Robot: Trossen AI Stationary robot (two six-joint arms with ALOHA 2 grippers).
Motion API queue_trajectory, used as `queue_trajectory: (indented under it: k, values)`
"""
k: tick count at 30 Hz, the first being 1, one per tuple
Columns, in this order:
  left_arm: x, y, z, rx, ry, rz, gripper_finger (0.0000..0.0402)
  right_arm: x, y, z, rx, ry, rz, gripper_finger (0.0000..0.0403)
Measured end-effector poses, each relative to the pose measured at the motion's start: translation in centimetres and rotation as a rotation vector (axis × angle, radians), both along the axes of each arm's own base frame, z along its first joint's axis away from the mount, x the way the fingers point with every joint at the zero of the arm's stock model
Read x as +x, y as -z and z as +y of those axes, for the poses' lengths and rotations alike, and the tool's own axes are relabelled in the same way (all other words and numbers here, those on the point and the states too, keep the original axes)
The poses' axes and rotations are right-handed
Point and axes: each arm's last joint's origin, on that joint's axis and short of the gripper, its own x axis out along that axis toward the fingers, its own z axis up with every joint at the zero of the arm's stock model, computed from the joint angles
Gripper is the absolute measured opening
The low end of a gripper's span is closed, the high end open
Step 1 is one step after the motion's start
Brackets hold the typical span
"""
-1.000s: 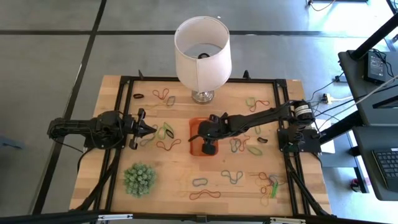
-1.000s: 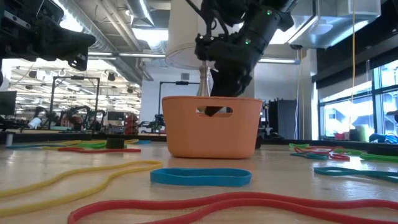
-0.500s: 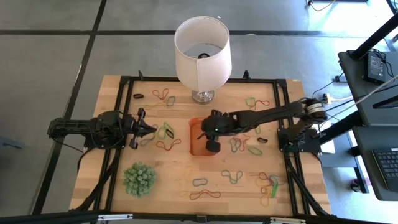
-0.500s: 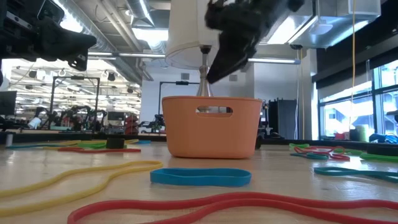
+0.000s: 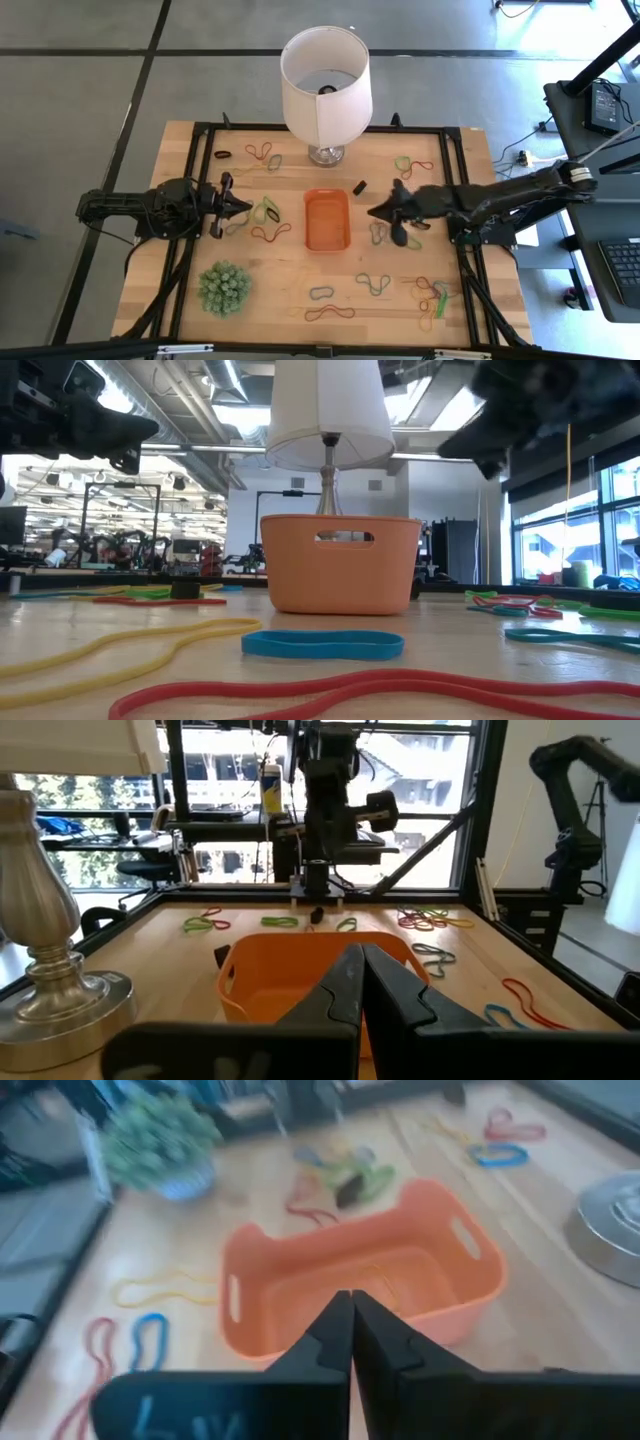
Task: Pick and place rubber bands into bin
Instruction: Put the green rubber band into the orange bin
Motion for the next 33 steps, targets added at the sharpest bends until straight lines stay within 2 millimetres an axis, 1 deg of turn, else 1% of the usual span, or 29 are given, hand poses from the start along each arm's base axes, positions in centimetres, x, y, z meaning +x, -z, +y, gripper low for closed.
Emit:
queue_trajectory:
  k: [3,6,10,12,16,19,22,25,28,31,33]
  values:
    - [0.0,0.0,0.1,-0.002,-0.038,0.000,0.0001,-1.7,2.3,0.1,0.014,-0.019,-0.089,0.0012]
    - [0.0,0.0,0.3,-0.006,-0.095,0.000,0.0001,-2.8,4.4,0.0,0.042,-0.018,-0.130,0.0006]
    - [-0.1,0.0,0.6,0.004,-0.224,0.001,0.0001,-4.0,6.9,-0.2,0.031,-0.016,-0.069,0.0003]
    - [-0.1,0.0,0.8,0.046,-0.288,0.010,0.0001,-4.4,7.6,-0.3,0.026,-0.015,-0.051,0.0008]
    - [0.1,0.2,1.0,0.128,-0.344,0.056,0.0001,-4.7,8.0,-0.3,-0.004,-0.024,-0.036,0.0020]
    - [0.4,0.4,1.0,0.138,-0.367,0.127,0.0001,-4.7,8.0,-0.3,-0.041,-0.036,-0.036,0.0022]
    - [0.8,-0.1,1.1,0.139,-0.374,0.202,0.0001,-4.7,8.0,-0.3,-0.017,-0.028,-0.037,0.0022]
    - [1.5,-1.3,1.2,0.150,-0.392,0.256,0.0001,-4.7,8.0,-0.3,-0.007,-0.025,-0.037,0.0023]
    - [2.6,-3.0,1.4,0.162,-0.475,0.295,0.0001,-4.7,8.0,-0.3,-0.058,-0.042,-0.036,0.0023]
    - [3.9,-4.7,1.7,0.183,-0.569,0.348,0.0001,-4.7,8.0,-0.3,-0.079,-0.049,-0.035,0.0023]
    - [5.0,-5.7,1.8,0.203,-0.597,0.405,0.0001,-4.7,8.0,-0.4,-0.080,-0.049,-0.035,0.0023]
